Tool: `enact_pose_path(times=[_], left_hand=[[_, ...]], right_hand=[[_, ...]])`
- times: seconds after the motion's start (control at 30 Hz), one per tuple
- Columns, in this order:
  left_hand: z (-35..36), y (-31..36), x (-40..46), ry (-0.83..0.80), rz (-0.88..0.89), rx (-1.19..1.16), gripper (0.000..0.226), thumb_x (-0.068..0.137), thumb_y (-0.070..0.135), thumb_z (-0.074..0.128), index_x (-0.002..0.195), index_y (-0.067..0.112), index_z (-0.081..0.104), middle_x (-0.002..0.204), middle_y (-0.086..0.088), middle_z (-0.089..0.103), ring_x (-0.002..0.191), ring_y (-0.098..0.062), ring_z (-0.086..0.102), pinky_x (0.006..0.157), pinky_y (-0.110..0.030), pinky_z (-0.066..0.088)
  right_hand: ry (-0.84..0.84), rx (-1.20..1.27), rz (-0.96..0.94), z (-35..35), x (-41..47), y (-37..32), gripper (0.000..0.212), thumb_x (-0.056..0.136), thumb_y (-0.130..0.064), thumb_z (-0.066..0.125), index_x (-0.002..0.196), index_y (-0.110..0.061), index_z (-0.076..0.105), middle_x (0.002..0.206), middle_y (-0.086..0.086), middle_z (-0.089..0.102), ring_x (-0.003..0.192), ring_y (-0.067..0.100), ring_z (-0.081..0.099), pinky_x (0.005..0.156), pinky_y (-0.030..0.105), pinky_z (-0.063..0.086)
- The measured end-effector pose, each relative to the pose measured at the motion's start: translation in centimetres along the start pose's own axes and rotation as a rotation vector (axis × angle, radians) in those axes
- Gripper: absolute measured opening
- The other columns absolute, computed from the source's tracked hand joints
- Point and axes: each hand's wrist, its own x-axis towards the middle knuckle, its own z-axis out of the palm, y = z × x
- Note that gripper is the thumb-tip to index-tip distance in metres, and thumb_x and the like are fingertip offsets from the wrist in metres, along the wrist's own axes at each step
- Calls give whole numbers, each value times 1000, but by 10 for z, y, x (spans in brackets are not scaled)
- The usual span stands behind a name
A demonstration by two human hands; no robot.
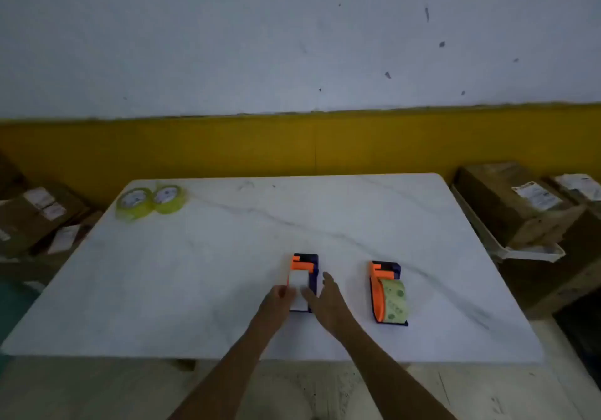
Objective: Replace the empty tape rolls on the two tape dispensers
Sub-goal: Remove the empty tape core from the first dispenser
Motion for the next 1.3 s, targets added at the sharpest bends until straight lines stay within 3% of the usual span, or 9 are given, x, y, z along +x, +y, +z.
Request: enact_pose_path(times=[0.17,0.27,0.47,0.73,0.83,0.93,1.07,1.2,1.3], left_hand=[[-5,6,19,-59,-65,-149,45,96,39,39,87,8,70,84,-11,68,81,-20,63,77,-24,46],[-16,30,23,-43,-84,-209,39,97,37,44,98,8,71,84,-7,72,77,-14,67,59,-12,52],[-22,33,40,5,-12,-153,29,72,38,60,79,11,66,78,-16,62,76,-27,64,79,-47,57],[-22,-6,40,-156,-11,83,7,82,28,63,84,21,63,77,1,63,76,-17,60,90,-49,55],[-48,2,43,-177,65,164,76,72,51,71,134,18,42,122,7,51,110,-13,53,97,-36,49],[-88,22,53,-135,329,94,124,58,55,81,150,23,5,146,15,17,134,-3,28,111,-29,34],[-139,38,72,-32,512,9,100,57,37,87,137,33,26,136,26,36,125,20,38,100,-5,37],[-197,19,120,104,399,-124,90,55,39,87,133,26,42,133,9,53,125,-5,52,105,-35,49],[-253,11,179,205,273,13,101,56,38,88,140,18,35,138,-2,45,127,-15,47,107,-29,42]], right_hand=[[12,-70,-34,33,69,65,70,71,-76,55,116,-22,50,120,14,60,95,24,61,75,35,53],[77,-121,-45,25,44,32,59,70,-65,63,106,-22,45,92,-7,61,78,9,62,64,28,50],[226,-90,-39,5,47,26,31,81,-40,70,79,-19,47,60,-7,47,53,9,46,50,20,35],[320,271,-152,-32,55,-3,13,92,-30,58,98,-20,54,90,12,68,81,25,65,68,34,51],[241,320,-202,-21,61,-30,22,93,-38,56,102,-18,57,94,19,65,85,33,63,72,39,53],[153,363,-204,9,74,-56,29,92,-44,53,98,-16,60,99,22,63,93,38,63,79,52,55],[32,503,-159,66,98,-91,31,96,-32,49,107,-7,63,102,14,68,96,29,68,77,39,62],[-12,476,-141,125,134,-114,18,96,-27,50,108,-24,63,110,8,67,97,20,69,80,30,59],[67,496,-91,165,160,-128,22,94,-10,55,104,-29,59,109,16,62,88,24,66,79,36,54]])
